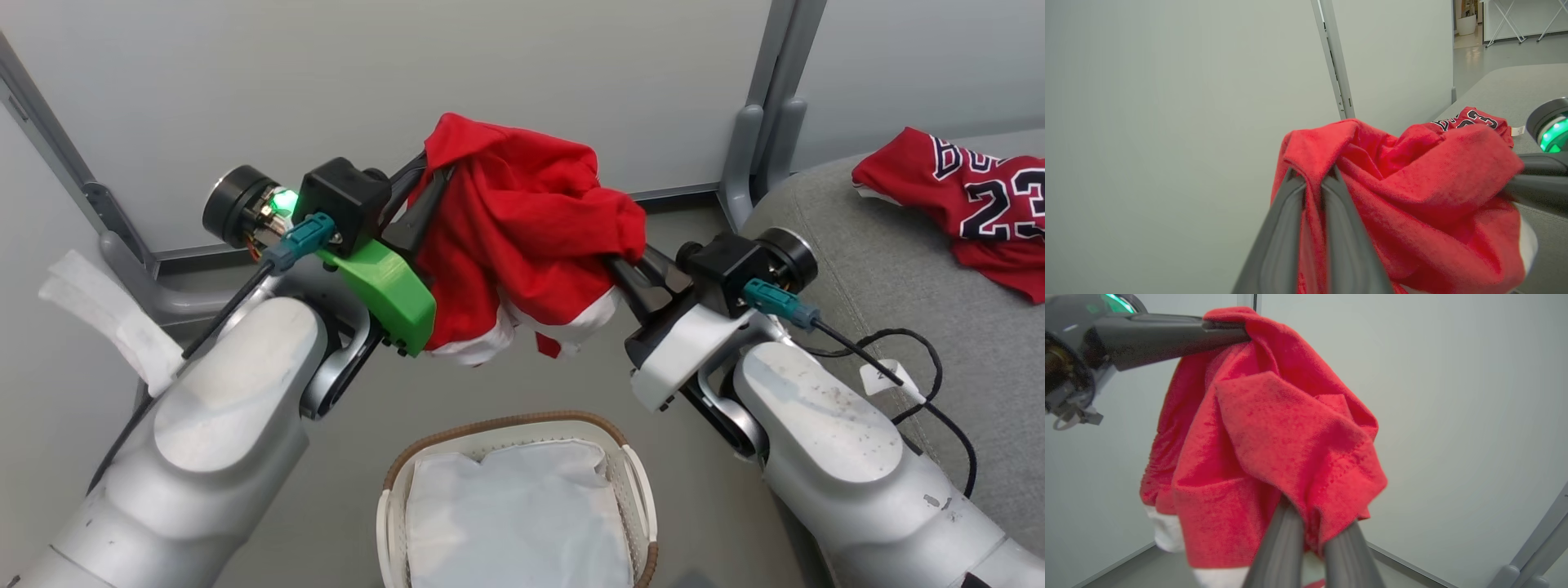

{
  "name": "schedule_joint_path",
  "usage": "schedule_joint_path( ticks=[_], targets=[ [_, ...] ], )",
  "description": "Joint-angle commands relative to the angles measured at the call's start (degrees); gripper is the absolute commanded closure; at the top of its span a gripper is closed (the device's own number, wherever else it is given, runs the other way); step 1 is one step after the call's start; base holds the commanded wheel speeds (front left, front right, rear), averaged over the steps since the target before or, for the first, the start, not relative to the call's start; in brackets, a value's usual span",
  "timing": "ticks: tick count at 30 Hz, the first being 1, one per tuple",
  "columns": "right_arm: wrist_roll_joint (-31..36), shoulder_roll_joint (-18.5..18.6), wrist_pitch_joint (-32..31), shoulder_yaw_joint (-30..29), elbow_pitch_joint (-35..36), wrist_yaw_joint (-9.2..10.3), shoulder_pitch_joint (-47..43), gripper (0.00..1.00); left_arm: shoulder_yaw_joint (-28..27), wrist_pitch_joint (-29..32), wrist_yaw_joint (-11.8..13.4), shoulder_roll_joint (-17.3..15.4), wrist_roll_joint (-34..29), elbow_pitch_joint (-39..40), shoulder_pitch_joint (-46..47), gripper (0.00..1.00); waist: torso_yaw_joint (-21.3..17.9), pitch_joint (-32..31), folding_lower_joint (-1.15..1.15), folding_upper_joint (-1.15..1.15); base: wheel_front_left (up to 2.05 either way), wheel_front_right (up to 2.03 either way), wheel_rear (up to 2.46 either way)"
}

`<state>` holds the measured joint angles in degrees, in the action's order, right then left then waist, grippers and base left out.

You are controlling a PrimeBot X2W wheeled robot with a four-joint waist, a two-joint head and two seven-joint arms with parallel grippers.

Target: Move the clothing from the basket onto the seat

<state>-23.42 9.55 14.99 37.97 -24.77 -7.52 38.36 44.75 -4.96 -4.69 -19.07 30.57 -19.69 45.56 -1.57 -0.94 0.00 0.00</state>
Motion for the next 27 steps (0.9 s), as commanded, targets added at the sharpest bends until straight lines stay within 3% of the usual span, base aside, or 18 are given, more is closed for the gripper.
schedule_joint_path(
  ticks=[1, 16, 27],
  targets=[
    [0.54, 0.35, 0.26, -1.00, 0.60, 0.07, -0.39, 1.00, -0.11, -0.77, 0.43, -0.11, 0.34, -0.44, -1.42, 0.00, -0.25, 0.16, 0.00, 0.00, 0.00, 0.00, 0.00],
    [5.47, 4.67, 0.28, -17.44, 4.44, 0.06, -8.32, 1.00, 3.47, -6.67, 0.79, 5.24, 2.35, -3.25, -11.36, 0.00, -3.40, 0.74, 0.00, 0.00, 0.00, 0.00, 0.00],
    [9.77, 5.05, -0.53, -27.91, 9.32, 0.07, -16.28, 1.00, 7.04, -8.24, 0.03, 10.71, 2.74, -5.50, -13.94, 0.00, -11.96, 2.63, 0.00, 0.00, 0.00, 0.00, 0.00]
  ],
)
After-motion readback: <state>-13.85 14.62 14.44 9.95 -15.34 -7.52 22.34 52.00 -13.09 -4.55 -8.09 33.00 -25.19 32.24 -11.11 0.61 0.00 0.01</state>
